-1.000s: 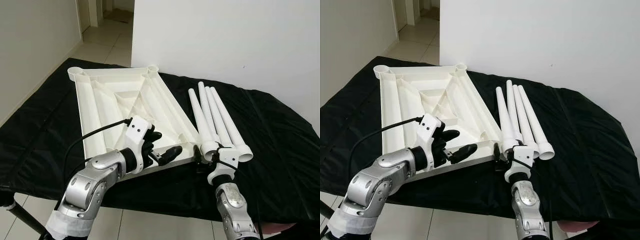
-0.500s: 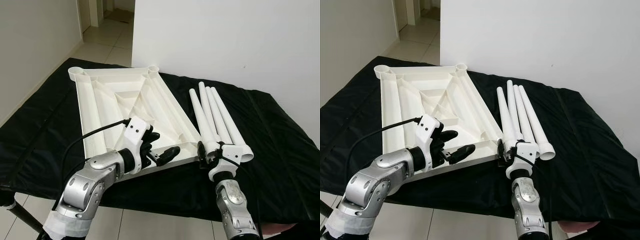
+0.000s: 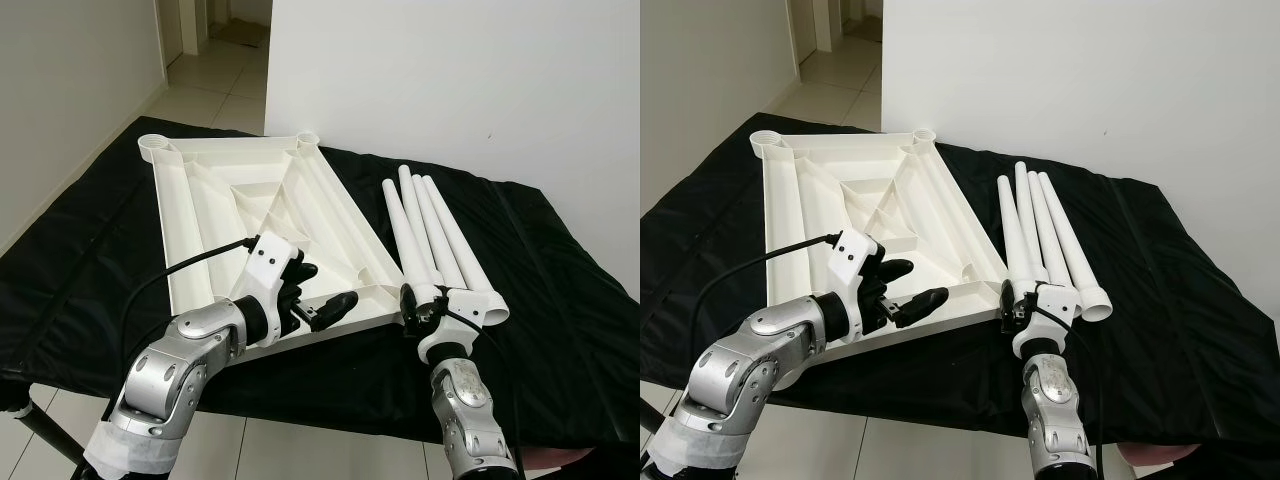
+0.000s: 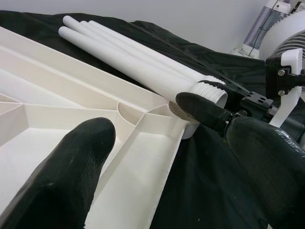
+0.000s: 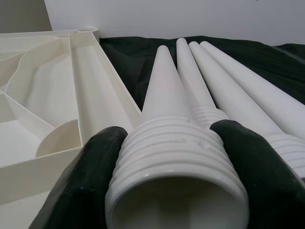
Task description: Building children table
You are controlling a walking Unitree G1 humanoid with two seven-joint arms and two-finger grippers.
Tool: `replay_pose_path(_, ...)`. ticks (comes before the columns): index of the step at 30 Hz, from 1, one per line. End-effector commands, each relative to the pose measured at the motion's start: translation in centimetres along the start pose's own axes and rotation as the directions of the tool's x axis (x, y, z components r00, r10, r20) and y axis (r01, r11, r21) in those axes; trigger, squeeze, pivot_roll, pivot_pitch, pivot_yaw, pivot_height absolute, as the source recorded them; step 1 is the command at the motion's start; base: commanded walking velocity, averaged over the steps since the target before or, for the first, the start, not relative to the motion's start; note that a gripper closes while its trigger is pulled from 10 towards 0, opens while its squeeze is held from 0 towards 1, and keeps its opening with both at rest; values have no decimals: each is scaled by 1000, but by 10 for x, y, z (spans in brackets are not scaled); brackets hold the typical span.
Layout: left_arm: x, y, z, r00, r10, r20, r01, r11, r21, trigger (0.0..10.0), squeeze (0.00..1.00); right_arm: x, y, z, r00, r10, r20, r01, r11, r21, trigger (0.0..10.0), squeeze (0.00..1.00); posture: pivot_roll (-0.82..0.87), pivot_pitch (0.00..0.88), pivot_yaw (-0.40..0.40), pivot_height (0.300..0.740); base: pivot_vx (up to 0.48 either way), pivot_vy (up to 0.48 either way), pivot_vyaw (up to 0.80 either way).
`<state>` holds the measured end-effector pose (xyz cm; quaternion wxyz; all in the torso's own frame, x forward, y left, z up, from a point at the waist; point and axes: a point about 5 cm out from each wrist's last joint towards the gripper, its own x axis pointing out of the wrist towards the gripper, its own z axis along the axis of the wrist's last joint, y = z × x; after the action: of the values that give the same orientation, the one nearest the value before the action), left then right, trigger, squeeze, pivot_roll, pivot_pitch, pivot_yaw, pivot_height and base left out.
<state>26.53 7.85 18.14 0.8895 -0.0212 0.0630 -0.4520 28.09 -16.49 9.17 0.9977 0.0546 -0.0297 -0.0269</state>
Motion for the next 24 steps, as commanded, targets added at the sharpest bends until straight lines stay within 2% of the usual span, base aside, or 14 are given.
replay_pose_path(1, 1, 0, 8, 999, 13, 32, -13, 1000, 25, 10000, 0, -4, -7, -12, 998, -27, -64, 26, 1000, -13, 10000, 0, 35, 0, -121, 740, 0, 0, 0)
replay_pose_path(2, 2, -1, 10, 999, 2, 46, -3, 1000, 24, 10000, 0, -2, -3, -5, 1000, -6, -16, 5, 999, -40, 10000, 0, 36, 0, -121, 740, 0, 0, 0)
replay_pose_path(7, 4, -3, 14, 997, -40, 59, 39, 999, 10, 10000, 0, 4, 2, 10, 997, 42, 71, -33, 992, -126, 10000, 0, 35, 0, -122, 740, 0, 0, 0)
replay_pose_path(8, 5, -3, 16, 995, -73, 69, 75, 997, -18, 10000, 514, 5, 3, 14, 994, 59, 94, -43, 986, -160, 10000, 0, 36, 0, -124, 740, 0, 0, 0)
replay_pose_path(9, 5, -4, 17, 992, -97, 79, 100, 994, -38, 10000, 514, 6, 4, 16, 992, 69, 109, -49, 982, -181, 10000, 0, 36, 0, -124, 740, 0, 0, 0)
replay_pose_path(10, 6, -5, 19, 989, -119, 90, 125, 990, -64, 10000, 1000, 6, 6, 20, 988, 85, 130, -57, 978, -200, 10000, 0, 36, 0, -124, 740, 0, 0, 0)
replay_pose_path(15, 7, -5, 26, 983, -140, 119, 153, 982, -108, 10000, 1000, 7, 10, 24, 981, 115, 158, -77, 971, -226, 10000, 0, 33, 0, -127, 740, 0, 0, 0)
replay_pose_path(17, 15, 6, 27, 994, -78, 80, 86, 990, -110, 10000, 1000, 7, 18, 28, 969, 163, 185, -113, 960, -255, 10000, 0, 31, 0, -128, 740, 0, 0, 0)
replay_pose_path(18, 18, 11, 28, 996, -57, 63, 64, 991, -118, 10000, 282, 6, 22, 30, 963, 186, 196, -131, 956, -262, 10000, 0, 31, 0, -129, 740, 0, 0, 0)
replay_pose_path(19, 21, 13, 29, 998, -47, 48, 53, 990, -131, 10000, 0, 6, 25, 32, 957, 201, 209, -141, 952, -271, 10000, 0, 31, 0, -129, 740, 0, 0, 0)
replay_pose_path(23, 28, 20, 31, 1000, -11, 11, 13, 988, -155, 10000, 0, 6, 31, 35, 944, 241, 226, -174, 944, -280, 10000, 0, 36, 0, -131, 740, 0, 0, 0)
replay_pose_path(24, 36, 30, 30, 998, 39, -52, -48, 982, -184, 10000, 0, 8, 36, 39, 931, 273, 242, -198, 935, -294, 10000, 0, 34, 0, -129, 740, 0, 0, 0)
